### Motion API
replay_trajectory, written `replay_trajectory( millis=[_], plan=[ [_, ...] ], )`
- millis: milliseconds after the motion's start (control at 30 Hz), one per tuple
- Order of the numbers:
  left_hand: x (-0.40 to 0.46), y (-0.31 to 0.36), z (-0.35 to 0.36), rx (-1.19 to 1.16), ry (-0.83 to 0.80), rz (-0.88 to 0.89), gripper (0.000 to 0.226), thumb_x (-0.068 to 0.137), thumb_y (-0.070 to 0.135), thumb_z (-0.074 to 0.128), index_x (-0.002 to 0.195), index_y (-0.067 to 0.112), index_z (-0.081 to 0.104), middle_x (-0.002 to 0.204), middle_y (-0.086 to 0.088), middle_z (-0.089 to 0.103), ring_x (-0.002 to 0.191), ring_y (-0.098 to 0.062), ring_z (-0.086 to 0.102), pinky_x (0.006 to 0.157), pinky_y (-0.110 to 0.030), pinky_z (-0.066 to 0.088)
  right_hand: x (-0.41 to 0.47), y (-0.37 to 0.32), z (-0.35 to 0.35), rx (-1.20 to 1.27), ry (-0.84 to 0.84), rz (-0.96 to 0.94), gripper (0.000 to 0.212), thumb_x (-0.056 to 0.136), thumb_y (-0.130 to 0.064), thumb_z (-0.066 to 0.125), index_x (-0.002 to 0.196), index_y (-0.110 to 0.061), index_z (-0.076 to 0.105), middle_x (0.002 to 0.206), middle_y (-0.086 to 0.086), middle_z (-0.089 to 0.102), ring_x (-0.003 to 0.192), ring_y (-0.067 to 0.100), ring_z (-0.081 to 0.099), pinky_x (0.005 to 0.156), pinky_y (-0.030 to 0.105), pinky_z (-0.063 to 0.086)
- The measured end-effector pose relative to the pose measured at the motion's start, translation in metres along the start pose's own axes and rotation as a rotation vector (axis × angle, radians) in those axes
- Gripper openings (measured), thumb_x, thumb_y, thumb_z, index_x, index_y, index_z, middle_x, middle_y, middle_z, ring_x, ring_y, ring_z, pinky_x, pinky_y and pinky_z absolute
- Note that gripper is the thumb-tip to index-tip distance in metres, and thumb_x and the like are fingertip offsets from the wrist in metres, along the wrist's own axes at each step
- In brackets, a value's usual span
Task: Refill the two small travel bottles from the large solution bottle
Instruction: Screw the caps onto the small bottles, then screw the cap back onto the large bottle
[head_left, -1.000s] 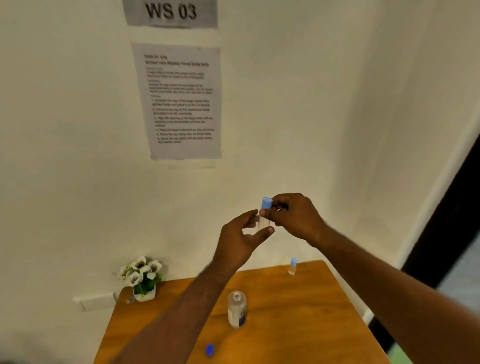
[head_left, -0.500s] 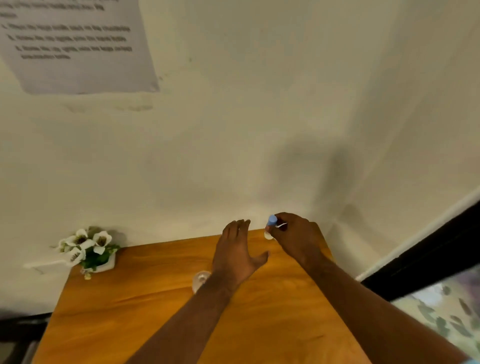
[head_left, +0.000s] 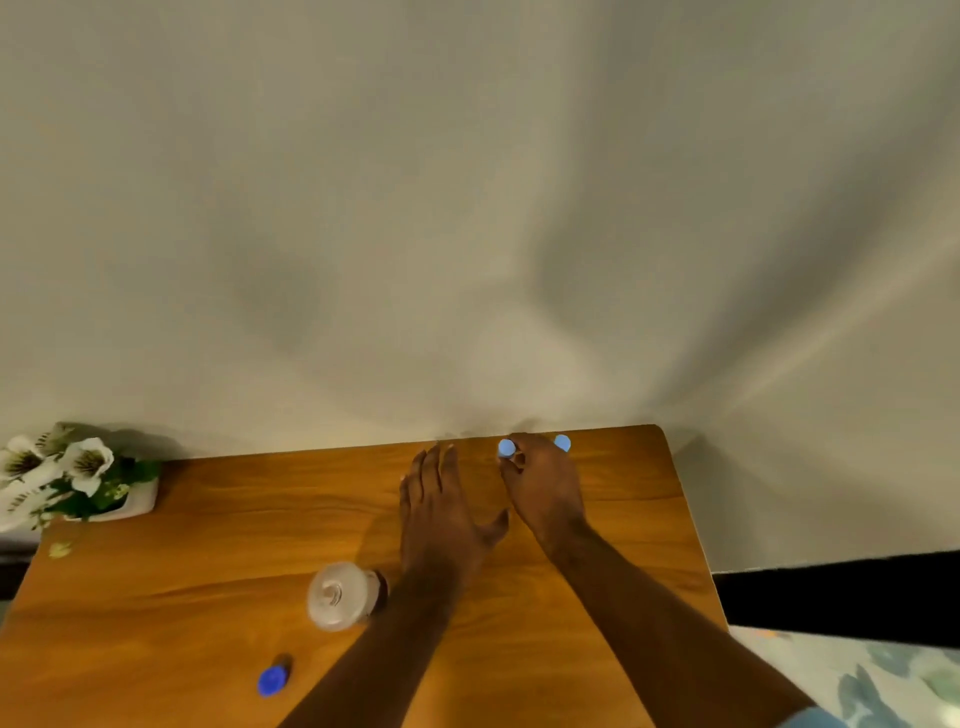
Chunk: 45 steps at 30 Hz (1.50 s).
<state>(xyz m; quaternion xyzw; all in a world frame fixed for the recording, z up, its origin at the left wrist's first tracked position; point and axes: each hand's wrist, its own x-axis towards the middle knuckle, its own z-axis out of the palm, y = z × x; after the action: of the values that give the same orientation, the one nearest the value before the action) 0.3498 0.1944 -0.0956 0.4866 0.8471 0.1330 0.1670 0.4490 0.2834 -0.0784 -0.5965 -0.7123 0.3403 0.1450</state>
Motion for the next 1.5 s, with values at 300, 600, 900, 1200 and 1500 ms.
replay_trajectory(
  millis=[300,600,900,1200,1500],
  plan=[
    [0.003,-0.009,0.017,-0.014,-0.058,-0.036,0.109,0.078,0.077,0.057,0.160,0.021,0.010,0.170,-0.006,0.010,0.158,-0.025,0.002,0.128,-0.047,0.009,0.009,0.008,0.008,-0.033,-0.015,0.015,0.034,0.097,-0.034,0.061,0.128,-0.019,0.061,0.121,0.000,0.068,0.106,0.016,0.065,0.089,0.032,0.056],
    [-0.007,0.004,-0.009,-0.091,0.035,0.064,0.110,0.076,0.077,0.059,0.158,0.014,0.020,0.166,-0.009,0.021,0.156,-0.028,0.012,0.125,-0.049,0.022,-0.019,-0.014,-0.013,-0.191,0.025,-0.070,0.060,0.099,-0.042,0.053,0.150,-0.021,0.033,0.152,-0.001,0.044,0.128,0.021,0.054,0.092,0.030,0.051],
    [-0.049,-0.003,-0.095,-0.193,0.221,0.263,0.098,0.076,0.068,0.064,0.155,0.020,0.029,0.163,-0.003,0.029,0.154,-0.023,0.017,0.123,-0.043,0.029,-0.083,-0.073,-0.059,-0.144,0.252,-0.228,0.055,0.095,-0.053,0.053,0.142,-0.025,0.045,0.143,-0.001,0.052,0.104,0.018,0.068,0.084,0.033,0.057],
    [-0.120,-0.116,-0.161,-0.346,0.148,0.249,0.092,0.074,0.063,0.071,0.151,0.026,0.038,0.154,0.002,0.042,0.142,-0.017,0.036,0.112,-0.036,0.042,-0.168,-0.106,-0.021,0.119,0.123,-0.255,0.045,0.092,-0.018,0.065,0.136,-0.022,0.054,0.130,-0.004,0.063,0.103,0.008,0.062,0.083,0.024,0.054],
    [-0.153,-0.206,-0.114,-0.472,0.020,0.002,0.100,0.070,0.056,0.085,0.152,0.026,0.036,0.156,0.001,0.041,0.144,-0.020,0.036,0.115,-0.037,0.038,-0.207,-0.076,0.055,0.173,-0.045,-0.100,0.057,0.087,-0.010,0.070,0.140,-0.017,0.049,0.133,0.000,0.061,0.113,0.013,0.059,0.092,0.030,0.054]
  ],
)
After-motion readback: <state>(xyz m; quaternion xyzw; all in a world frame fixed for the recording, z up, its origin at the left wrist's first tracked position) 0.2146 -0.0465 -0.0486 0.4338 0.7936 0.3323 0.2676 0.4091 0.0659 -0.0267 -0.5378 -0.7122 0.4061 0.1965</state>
